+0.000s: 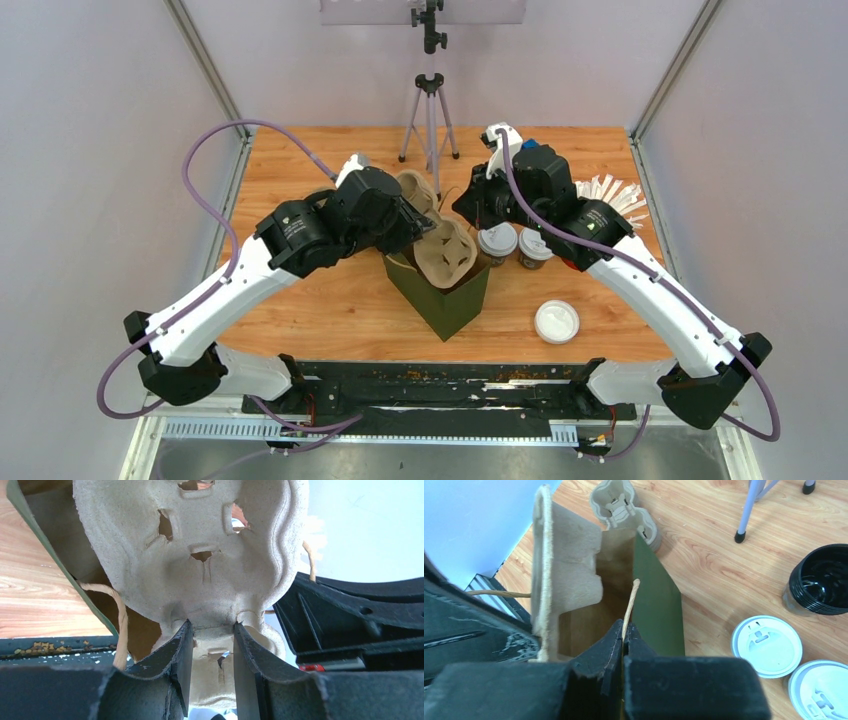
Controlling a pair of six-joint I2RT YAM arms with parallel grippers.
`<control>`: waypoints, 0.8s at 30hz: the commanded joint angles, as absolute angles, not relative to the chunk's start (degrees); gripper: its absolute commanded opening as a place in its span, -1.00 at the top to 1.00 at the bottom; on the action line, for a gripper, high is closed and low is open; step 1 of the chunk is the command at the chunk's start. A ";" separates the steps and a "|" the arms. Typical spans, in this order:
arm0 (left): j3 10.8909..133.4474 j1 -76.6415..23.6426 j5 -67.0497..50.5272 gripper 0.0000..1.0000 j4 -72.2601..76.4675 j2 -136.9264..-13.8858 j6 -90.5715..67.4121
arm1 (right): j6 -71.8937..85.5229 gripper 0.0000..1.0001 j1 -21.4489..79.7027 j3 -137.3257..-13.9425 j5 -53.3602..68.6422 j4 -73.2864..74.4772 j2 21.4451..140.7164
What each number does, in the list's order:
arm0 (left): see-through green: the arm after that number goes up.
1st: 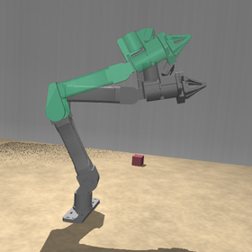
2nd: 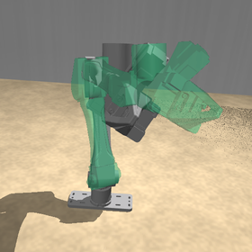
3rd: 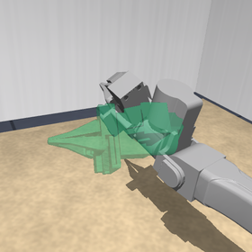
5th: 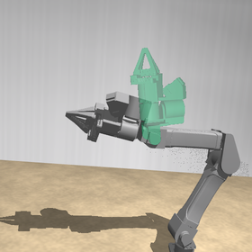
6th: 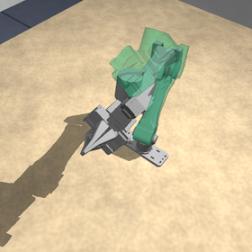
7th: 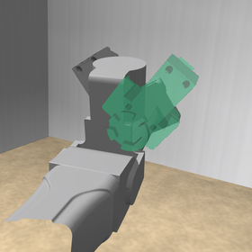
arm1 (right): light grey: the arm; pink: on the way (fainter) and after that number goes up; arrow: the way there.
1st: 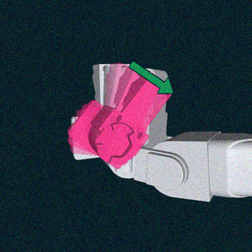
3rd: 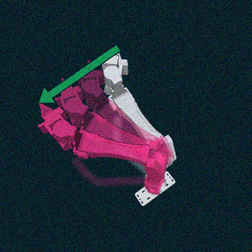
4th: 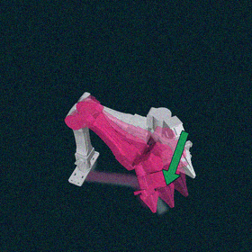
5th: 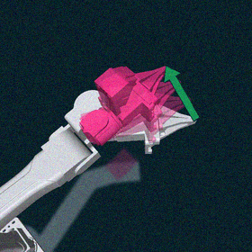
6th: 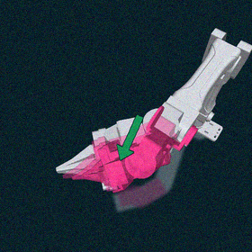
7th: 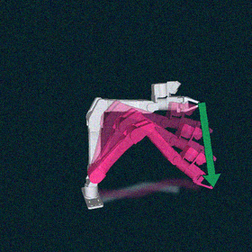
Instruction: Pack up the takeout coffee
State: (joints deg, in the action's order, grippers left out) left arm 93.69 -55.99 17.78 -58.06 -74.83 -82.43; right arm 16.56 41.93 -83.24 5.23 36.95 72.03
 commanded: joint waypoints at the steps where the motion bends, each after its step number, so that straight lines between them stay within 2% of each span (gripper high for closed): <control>1: 97.36 -57.19 22.03 0.47 -61.15 -74.60 -85.43 | 14.63 1.00 42.11 -83.04 1.56 34.63 70.65; 13: 94.31 -57.38 21.69 0.47 -58.96 -72.31 -85.78 | 12.49 1.00 42.14 -84.97 -2.47 34.87 72.14; 24: 94.19 -57.35 21.54 0.43 -60.28 -75.85 -88.35 | 10.85 1.00 42.11 -84.94 1.42 31.86 72.64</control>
